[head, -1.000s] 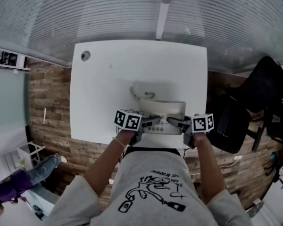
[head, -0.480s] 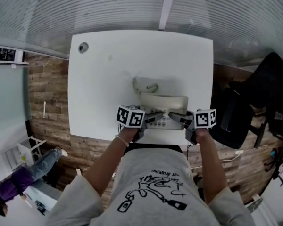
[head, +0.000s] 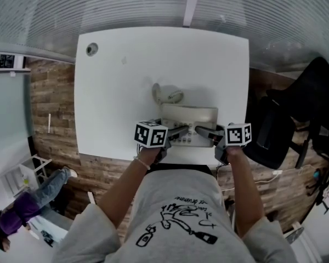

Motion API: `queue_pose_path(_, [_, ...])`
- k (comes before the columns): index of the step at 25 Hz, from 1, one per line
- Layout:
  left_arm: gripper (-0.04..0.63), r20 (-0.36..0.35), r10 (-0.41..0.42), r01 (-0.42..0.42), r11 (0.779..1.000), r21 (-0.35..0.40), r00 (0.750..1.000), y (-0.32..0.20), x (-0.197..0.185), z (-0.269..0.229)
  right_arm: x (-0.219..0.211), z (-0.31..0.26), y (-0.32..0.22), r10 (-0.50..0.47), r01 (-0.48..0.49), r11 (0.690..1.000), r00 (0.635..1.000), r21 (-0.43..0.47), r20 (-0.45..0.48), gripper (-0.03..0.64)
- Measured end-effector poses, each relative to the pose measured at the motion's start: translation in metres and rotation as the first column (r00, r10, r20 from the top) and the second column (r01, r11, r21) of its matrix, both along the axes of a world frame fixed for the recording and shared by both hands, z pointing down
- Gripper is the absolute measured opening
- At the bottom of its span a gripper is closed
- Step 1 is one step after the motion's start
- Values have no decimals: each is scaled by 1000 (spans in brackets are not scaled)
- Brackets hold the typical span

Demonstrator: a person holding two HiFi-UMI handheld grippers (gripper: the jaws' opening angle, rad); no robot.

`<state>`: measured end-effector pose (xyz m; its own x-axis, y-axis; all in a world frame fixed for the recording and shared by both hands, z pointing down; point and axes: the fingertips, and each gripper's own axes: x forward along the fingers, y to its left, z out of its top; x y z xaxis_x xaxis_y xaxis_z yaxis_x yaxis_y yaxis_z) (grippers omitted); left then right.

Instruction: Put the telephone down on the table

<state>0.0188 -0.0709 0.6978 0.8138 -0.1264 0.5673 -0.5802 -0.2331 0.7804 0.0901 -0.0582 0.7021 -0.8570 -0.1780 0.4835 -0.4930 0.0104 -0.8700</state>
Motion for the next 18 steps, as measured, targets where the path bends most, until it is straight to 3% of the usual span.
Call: queue_pose_path(18, [408,163,-14,5,999,52,987,1,-8,2,1,3,3,-9,9,1000,1000,1,-18,313])
